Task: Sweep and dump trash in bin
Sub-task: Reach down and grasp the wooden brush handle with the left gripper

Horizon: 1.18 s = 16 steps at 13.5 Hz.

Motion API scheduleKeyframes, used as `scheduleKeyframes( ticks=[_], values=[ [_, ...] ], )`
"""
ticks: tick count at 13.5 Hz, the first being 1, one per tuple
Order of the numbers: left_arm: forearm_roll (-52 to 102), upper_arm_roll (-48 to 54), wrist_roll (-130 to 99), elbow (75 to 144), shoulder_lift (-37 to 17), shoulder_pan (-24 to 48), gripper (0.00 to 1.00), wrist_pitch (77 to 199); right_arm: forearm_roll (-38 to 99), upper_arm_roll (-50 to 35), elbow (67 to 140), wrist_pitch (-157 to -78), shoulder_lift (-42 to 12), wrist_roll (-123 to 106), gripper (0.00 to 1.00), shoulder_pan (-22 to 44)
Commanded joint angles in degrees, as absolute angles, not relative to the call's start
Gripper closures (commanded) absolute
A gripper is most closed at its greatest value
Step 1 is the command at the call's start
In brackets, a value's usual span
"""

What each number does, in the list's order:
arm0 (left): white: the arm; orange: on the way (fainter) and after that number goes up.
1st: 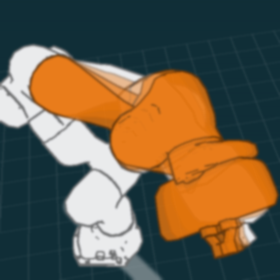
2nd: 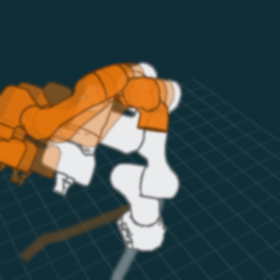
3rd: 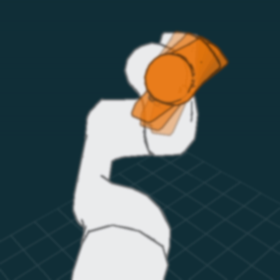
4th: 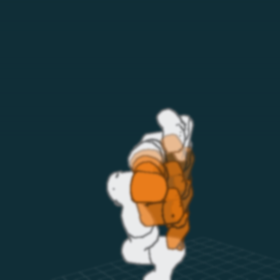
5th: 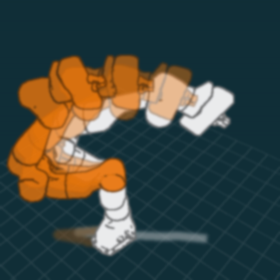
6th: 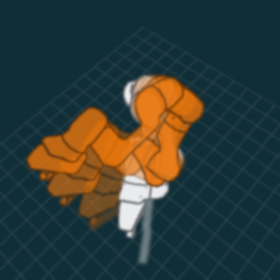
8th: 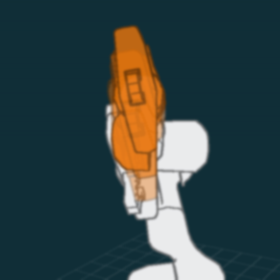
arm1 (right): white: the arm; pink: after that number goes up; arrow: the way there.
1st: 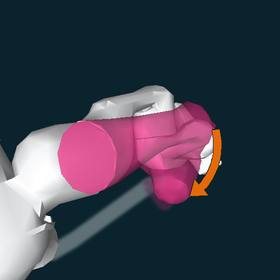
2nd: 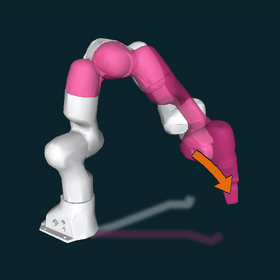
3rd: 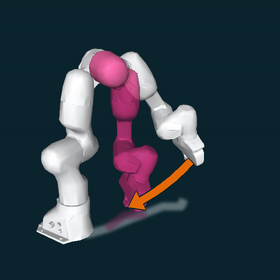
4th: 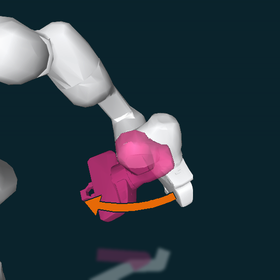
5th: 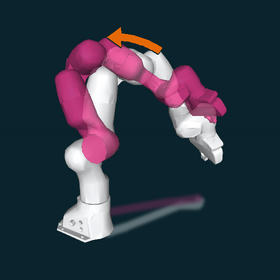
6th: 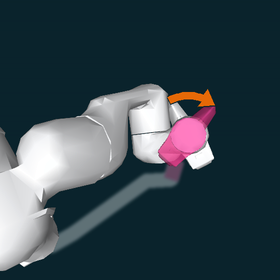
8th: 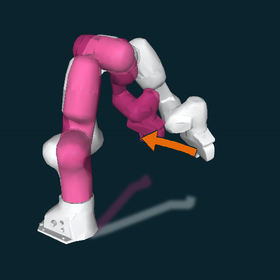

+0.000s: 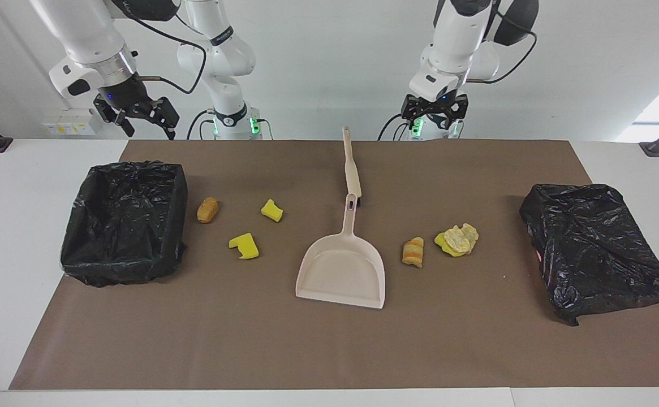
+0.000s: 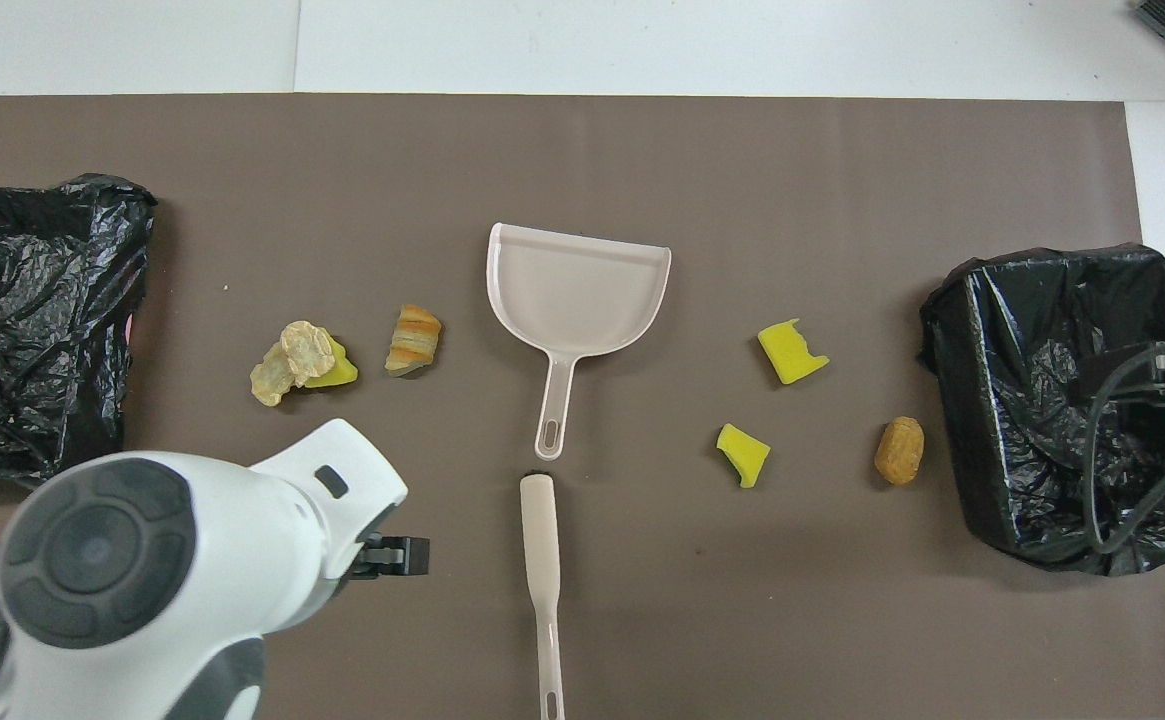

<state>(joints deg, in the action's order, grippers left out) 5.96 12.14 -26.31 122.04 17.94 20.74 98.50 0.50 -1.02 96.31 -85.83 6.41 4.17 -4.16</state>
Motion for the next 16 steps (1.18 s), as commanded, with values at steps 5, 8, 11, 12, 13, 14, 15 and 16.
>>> scheduleKeyframes(
  ticks=[5,8,11,12,13,14,15,16],
  values=[
    [8.00,10.99,-48.22,136.31,10.75,40.76,0.00,123.89,1.76,-1.49,98.88,-86.04,8.44,4.92,0.00,-4.83],
    [8.00,11.07,-52.63,139.55,8.18,46.21,0.00,129.45,1.76,-1.58,99.23,-85.96,8.70,4.92,0.00,-4.83],
    [8.00,11.16,-56.25,141.41,7.91,48.77,0.00,133.23,1.76,-1.58,99.32,-86.04,8.79,5.01,0.00,-4.75],
    [8.00,11.16,-56.25,141.68,7.91,49.74,0.00,133.59,1.84,-1.58,99.32,-86.04,8.79,4.92,0.00,-4.75],
    [8.00,11.08,-56.25,142.11,7.74,49.83,0.00,134.12,1.85,-1.58,99.40,-86.04,8.79,4.92,0.00,-4.75],
    [8.00,11.07,-56.16,142.21,6.60,49.83,0.00,134.64,1.85,-1.58,99.40,-86.04,8.79,4.92,0.00,-4.75],
    [8.00,11.07,-56.08,142.21,5.81,49.75,0.00,134.74,1.85,-1.58,99.40,-86.04,8.79,4.92,0.00,-4.75],
    [8.00,10.99,-55.73,141.95,5.71,49.57,0.00,134.04,1.85,-1.58,99.40,-86.04,8.79,4.92,0.00,-4.75]
  ],
)
